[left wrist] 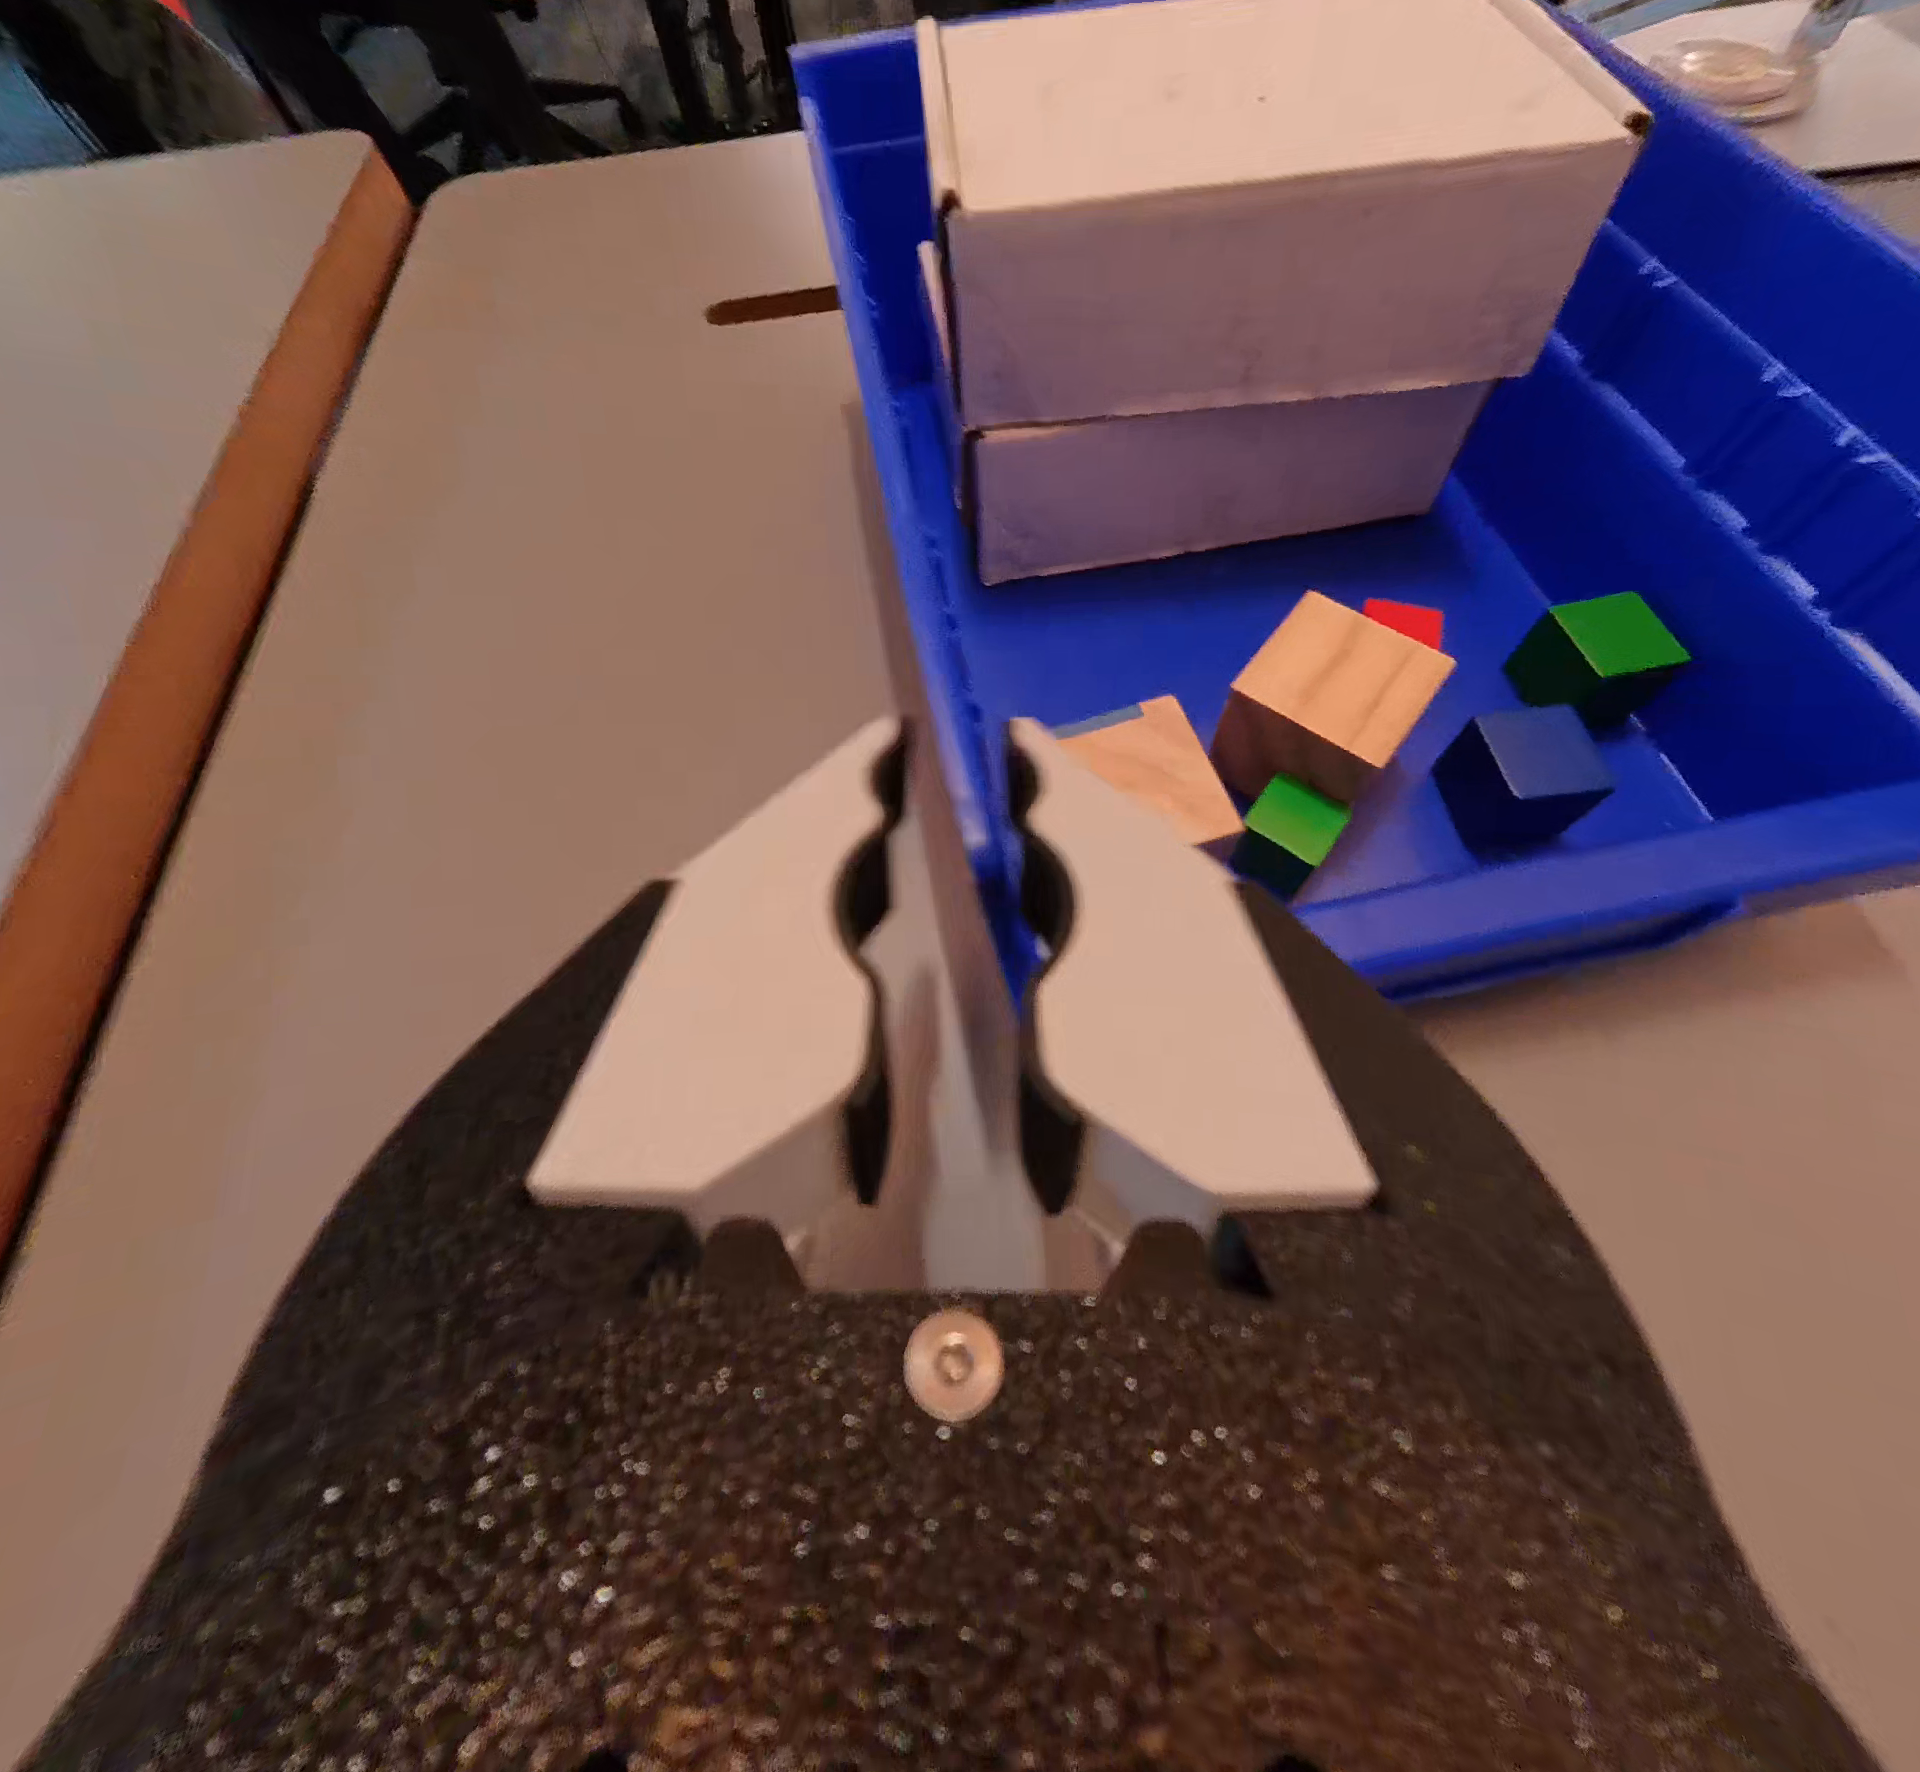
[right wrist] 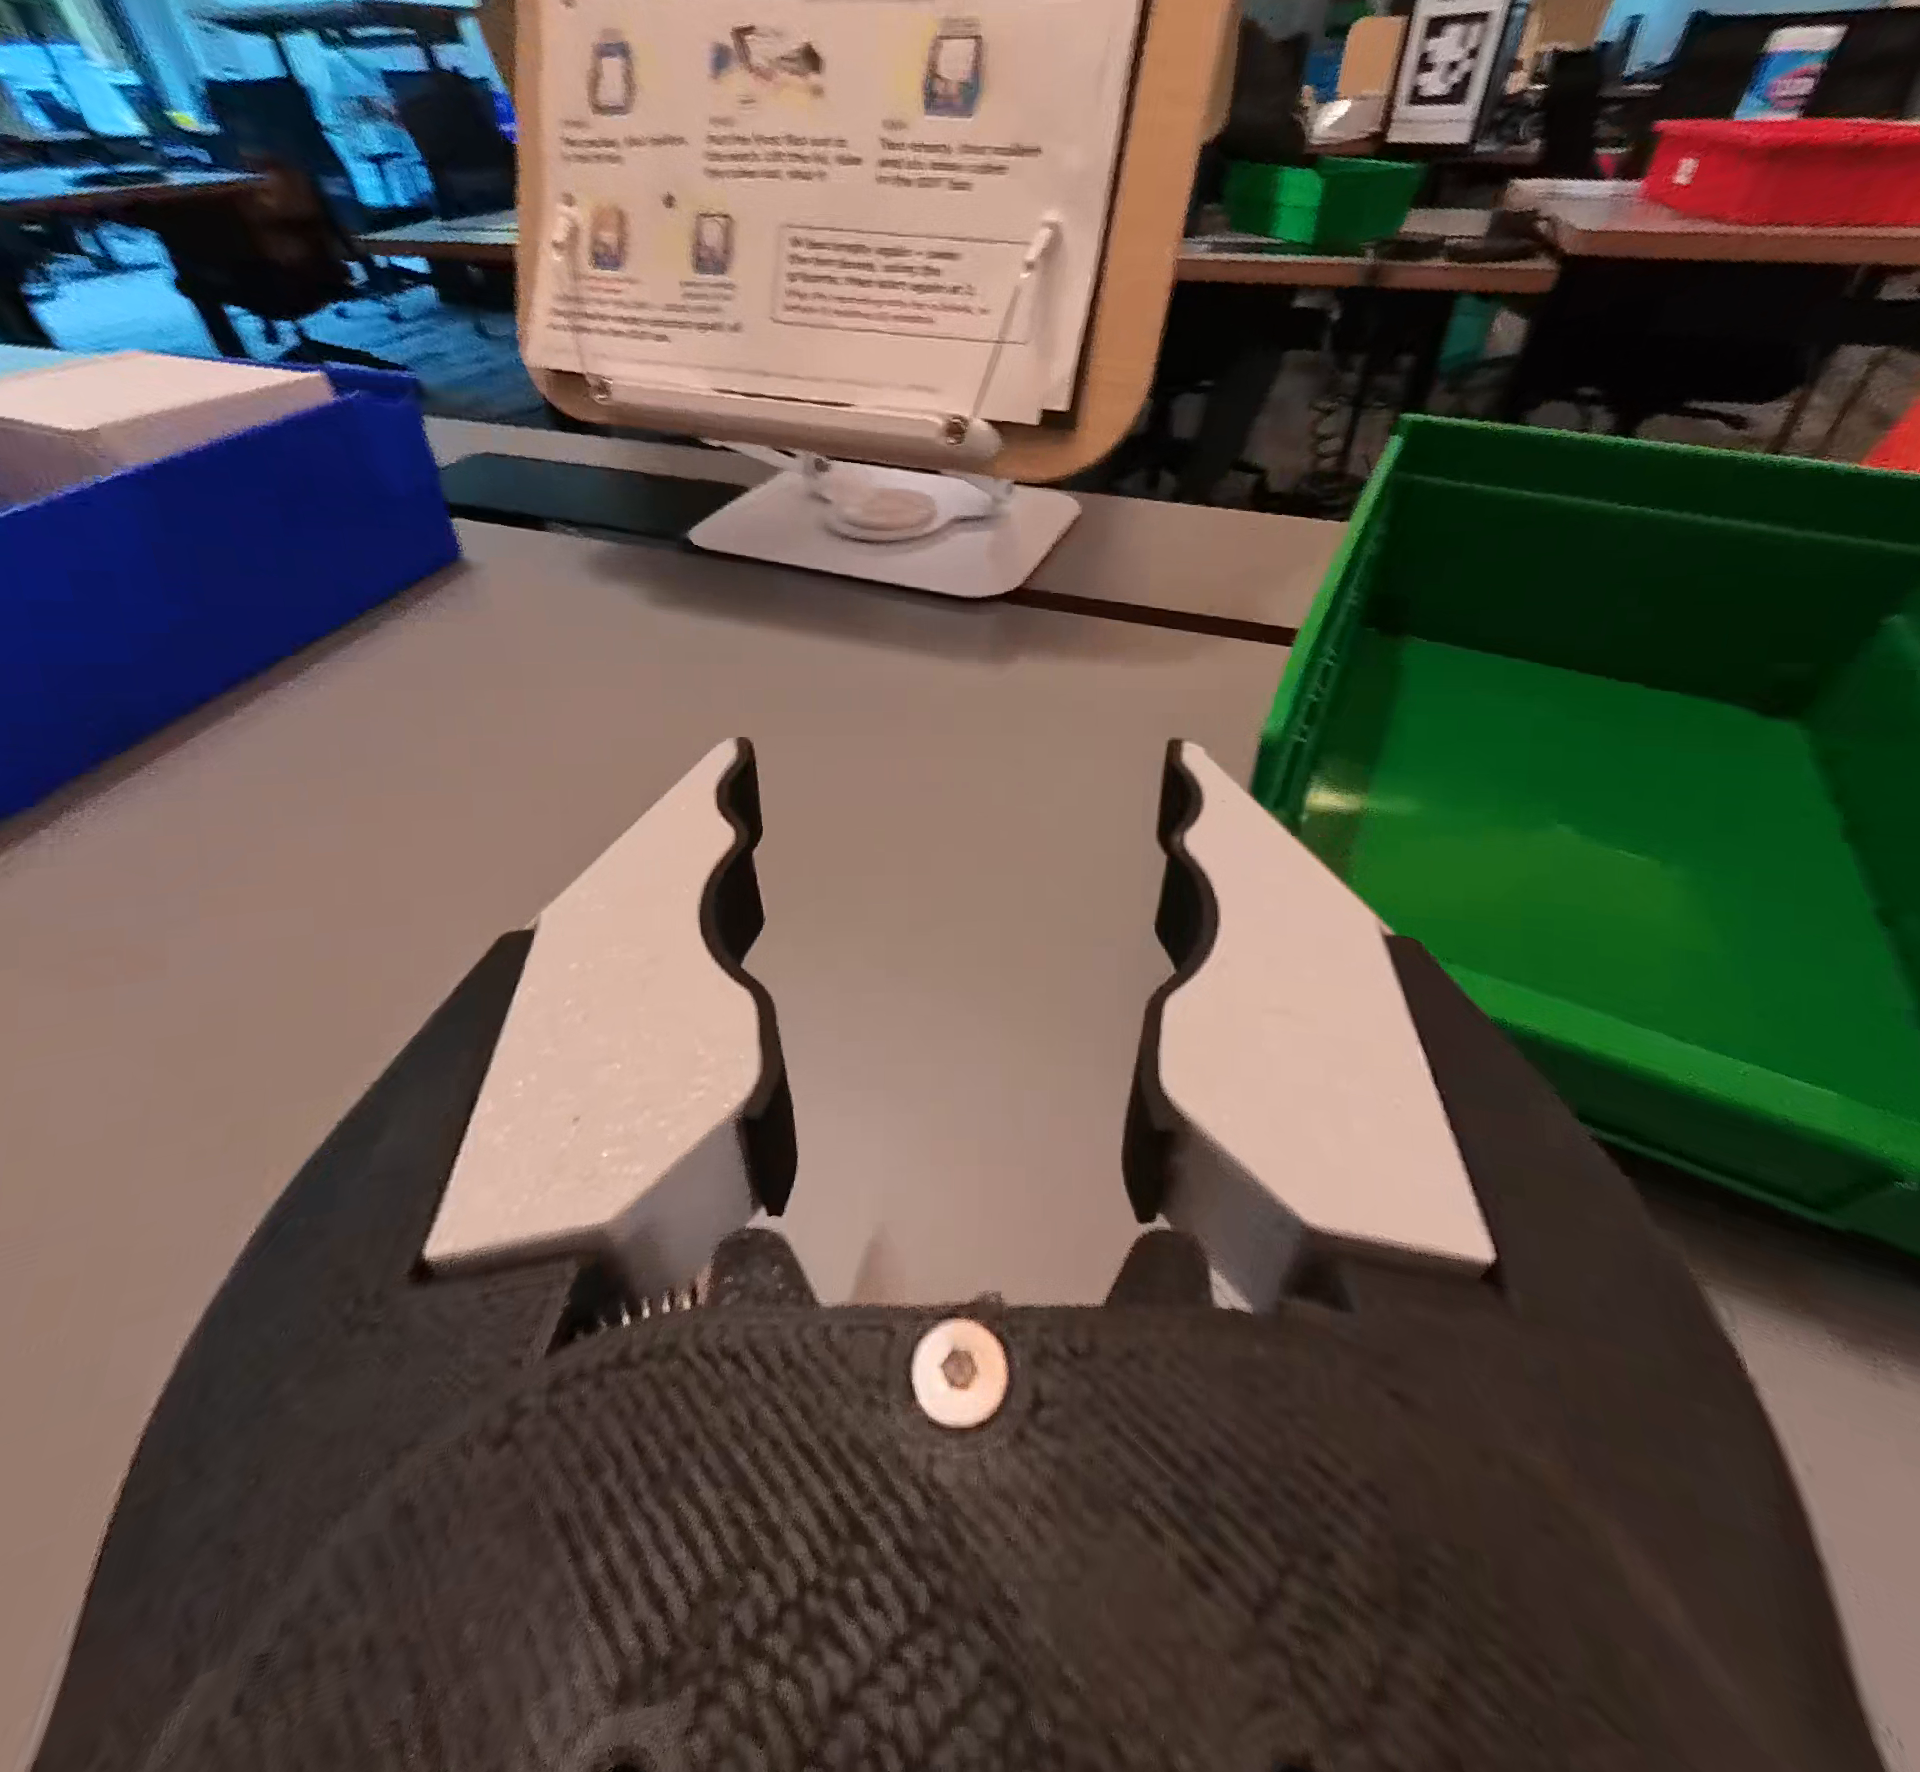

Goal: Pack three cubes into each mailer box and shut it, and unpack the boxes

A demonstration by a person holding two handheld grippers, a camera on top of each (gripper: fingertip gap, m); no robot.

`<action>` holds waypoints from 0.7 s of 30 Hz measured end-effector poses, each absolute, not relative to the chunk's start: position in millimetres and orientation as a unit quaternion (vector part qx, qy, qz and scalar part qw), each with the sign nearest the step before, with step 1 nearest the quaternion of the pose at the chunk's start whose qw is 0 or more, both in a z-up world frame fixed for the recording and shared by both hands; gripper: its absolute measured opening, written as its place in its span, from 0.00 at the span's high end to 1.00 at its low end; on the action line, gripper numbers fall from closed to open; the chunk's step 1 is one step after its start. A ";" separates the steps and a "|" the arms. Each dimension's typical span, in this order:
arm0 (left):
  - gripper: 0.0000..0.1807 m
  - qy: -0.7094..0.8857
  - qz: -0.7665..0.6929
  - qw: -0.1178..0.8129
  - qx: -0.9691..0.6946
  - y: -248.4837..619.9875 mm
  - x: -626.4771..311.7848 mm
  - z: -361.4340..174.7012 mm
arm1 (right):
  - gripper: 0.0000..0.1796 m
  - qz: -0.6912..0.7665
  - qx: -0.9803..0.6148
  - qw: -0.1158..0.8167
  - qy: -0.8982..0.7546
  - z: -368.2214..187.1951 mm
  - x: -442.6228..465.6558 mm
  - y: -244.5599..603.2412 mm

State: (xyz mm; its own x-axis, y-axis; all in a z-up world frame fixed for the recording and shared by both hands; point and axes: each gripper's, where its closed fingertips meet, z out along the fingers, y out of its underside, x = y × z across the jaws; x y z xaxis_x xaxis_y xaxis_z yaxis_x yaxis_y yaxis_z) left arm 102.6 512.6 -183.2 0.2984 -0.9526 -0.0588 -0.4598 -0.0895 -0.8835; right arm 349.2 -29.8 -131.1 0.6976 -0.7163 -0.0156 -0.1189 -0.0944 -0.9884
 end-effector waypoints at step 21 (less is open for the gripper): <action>0.38 0.936 0.052 0.190 -0.293 461.1 285.0 -138.7 | 0.26 -0.164 -0.801 0.557 0.149 -156.8 301.7 -0.3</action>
